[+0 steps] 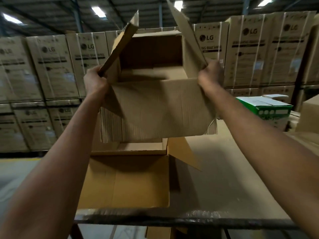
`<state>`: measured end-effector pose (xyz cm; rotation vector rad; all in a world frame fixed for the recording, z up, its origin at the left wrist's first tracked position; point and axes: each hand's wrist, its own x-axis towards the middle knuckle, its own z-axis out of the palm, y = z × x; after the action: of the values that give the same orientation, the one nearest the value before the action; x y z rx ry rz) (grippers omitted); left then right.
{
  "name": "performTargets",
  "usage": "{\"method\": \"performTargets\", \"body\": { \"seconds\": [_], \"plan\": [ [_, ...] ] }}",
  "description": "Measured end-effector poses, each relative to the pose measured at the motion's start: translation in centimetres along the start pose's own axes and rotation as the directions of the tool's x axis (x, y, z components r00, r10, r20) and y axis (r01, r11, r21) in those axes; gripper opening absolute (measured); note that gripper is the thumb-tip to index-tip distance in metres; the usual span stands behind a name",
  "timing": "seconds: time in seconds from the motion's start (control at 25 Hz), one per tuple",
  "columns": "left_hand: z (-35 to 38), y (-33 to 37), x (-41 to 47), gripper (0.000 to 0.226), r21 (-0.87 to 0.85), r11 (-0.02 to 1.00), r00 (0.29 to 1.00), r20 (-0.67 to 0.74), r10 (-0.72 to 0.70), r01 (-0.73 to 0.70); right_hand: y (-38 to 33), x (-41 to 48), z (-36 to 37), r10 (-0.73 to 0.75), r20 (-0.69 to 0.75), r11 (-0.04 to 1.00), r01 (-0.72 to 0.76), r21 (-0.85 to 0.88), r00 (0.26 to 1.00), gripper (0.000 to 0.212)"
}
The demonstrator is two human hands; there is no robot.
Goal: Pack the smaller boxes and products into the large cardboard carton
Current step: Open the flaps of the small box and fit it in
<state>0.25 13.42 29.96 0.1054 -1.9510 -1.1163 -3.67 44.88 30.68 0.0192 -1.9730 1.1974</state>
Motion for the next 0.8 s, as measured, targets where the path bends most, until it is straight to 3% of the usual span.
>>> {"method": "performTargets", "body": {
  "seconds": [0.24,0.48,0.8],
  "plan": [
    [-1.7,-10.6,6.0,0.038,0.025,0.997,0.996,0.039,-0.076,0.075,-0.5,-1.8,12.5,0.12,0.002,0.993,-0.12,-0.001,0.993,0.028],
    [-1.4,-21.0,8.5,0.034,0.067,0.983,0.978,0.113,-0.177,0.17,2.9,-5.1,21.0,0.222,0.022,0.97,-0.219,-0.108,0.975,0.037],
    [2.2,-29.1,6.9,0.041,0.208,0.96,0.914,0.321,-0.249,0.188,8.4,-9.4,25.7,0.416,0.082,0.825,-0.337,-0.454,0.906,0.026]
  ]
}}
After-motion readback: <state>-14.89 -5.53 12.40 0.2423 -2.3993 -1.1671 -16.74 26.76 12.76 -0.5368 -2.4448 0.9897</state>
